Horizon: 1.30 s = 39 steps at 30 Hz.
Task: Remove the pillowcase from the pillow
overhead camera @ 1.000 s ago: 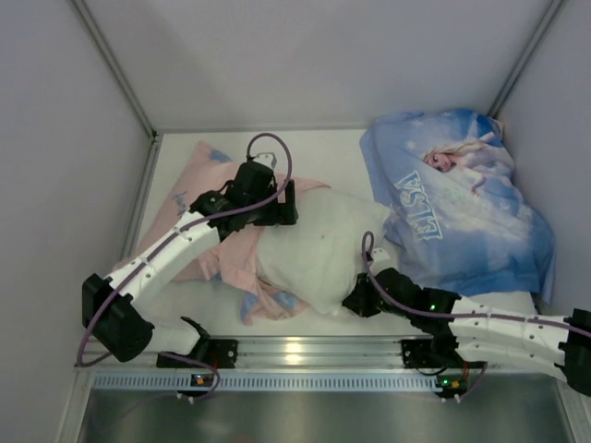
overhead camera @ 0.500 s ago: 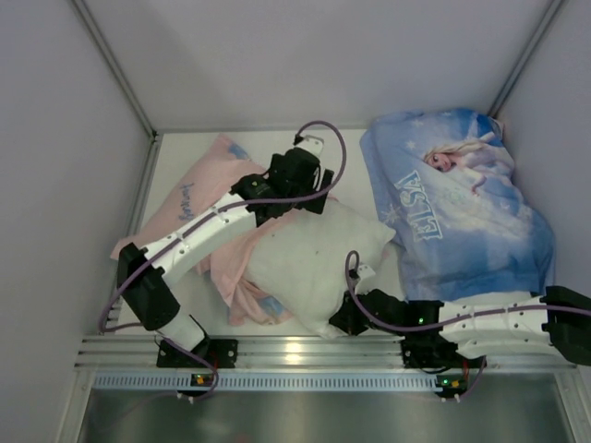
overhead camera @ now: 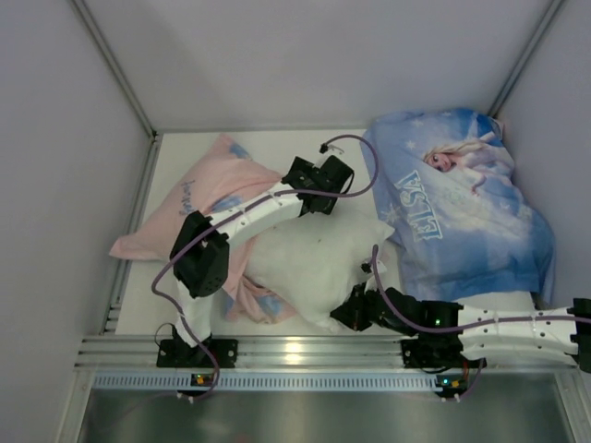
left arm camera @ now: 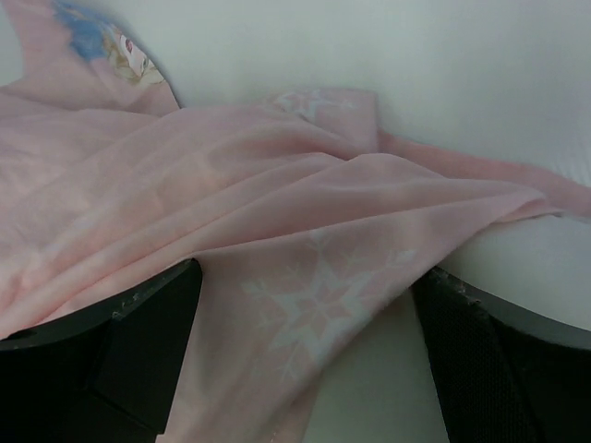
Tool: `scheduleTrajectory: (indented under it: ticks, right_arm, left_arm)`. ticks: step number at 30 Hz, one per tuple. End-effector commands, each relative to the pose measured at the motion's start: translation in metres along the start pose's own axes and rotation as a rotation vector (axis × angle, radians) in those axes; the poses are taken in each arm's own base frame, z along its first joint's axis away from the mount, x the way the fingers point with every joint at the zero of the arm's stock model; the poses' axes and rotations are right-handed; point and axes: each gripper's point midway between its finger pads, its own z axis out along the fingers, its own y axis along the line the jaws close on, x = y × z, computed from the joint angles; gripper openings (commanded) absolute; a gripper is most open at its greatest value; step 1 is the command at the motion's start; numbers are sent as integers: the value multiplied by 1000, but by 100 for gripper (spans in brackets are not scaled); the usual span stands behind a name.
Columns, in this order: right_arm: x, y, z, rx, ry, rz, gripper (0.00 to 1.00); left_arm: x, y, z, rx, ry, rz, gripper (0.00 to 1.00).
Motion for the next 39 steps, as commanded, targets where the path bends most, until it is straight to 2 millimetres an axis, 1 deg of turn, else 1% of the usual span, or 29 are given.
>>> scheduleTrajectory:
  ticks: [1,2,3,4,5,6,8,9,10,11,12,13,14,15,16,17,18,20,21,22,24,26,27,29,30,33,36,37,39]
  right_arm:
    - [-1,-2,-7,10,-16,17,11]
    - [1,-6,-8,22,-9,18,30]
    - [0,-6,-10,22,-8,18,41]
    - [-1,-5,-11,21,-11,21,55]
    - [1,-12,-13,56,-7,29,70]
    - [-2,-12,-15,69,-13,35,73]
    - [-9,-18,-18,107,-42,57,79]
    - [-10,-22,-21,132,-42,55,81]
    - [-12,-23,-23,143,-50,60,82]
    - [-16,-25,-24,160,-68,68,84]
    - [-20,-24,-27,169,-72,64,84]
    - [-25,-24,-29,180,-91,67,85]
    - [-29,-24,-31,188,-101,66,86]
    - [-38,-18,-34,182,-119,71,86]
    - [-41,-19,-38,196,-124,65,87]
    - [-49,-18,-41,206,-150,60,88]
    - [-59,-10,-45,191,-171,61,88]
    - [-75,-1,-54,167,-208,16,89]
    - [-89,9,-61,148,-241,13,89]
    - [-101,12,-69,144,-282,-22,93]
    - [-125,26,-83,115,-344,-36,98]
    - [-143,33,-94,119,-390,-88,99]
    - [-156,42,-101,108,-416,-98,99]
    - [-164,45,-101,135,-420,-152,100]
    - [-172,51,-104,129,-434,-151,99]
    - [-180,60,-95,149,-420,-192,99]
    - [-185,62,-77,169,-387,-217,99]
    - [-185,58,-66,181,-358,-218,100]
    - [-188,54,-56,176,-345,-213,99]
  left_arm:
    - [-6,16,22,-163,8,49,99]
    - [-5,16,25,-171,22,61,95]
    - [-6,17,29,-182,25,62,70]
    - [-8,17,33,-195,23,53,49]
    - [-10,22,32,-215,16,35,27]
    - [-11,28,34,-218,17,8,0]
    - [-15,37,23,-203,-1,-81,0]
    - [-26,48,10,-191,-36,-137,0]
    - [-28,53,3,-189,-55,-171,0]
    - [-20,58,-2,-198,-54,-181,0]
    - [-32,74,-24,-206,-107,-236,0]
    - [-32,81,-33,-207,-126,-275,0]
    - [-18,86,-38,-212,-119,-282,0]
    - [-16,92,-46,-207,-134,-306,0]
    - [-26,105,-72,-174,-200,-383,0]
    - [-23,110,-81,-160,-217,-410,0]
    - [-16,121,-99,-141,-245,-445,0]
    - [-12,122,-113,-75,-272,-492,0]
    - [-4,126,-125,-40,-291,-524,0]
    - [-7,120,-131,26,-318,-551,0]
    - [4,119,-145,100,-345,-584,0]
    - [7,116,-153,156,-360,-628,0]
    - [8,119,-160,174,-375,-643,0]
    - [11,115,-163,205,-372,-653,0]
    - [11,117,-168,219,-382,-660,0]
    - [15,117,-174,246,-387,-672,0]
    - [17,116,-180,271,-387,-681,0]
    - [18,117,-182,276,-386,-683,0]
    - [18,119,-187,284,-391,-690,0]
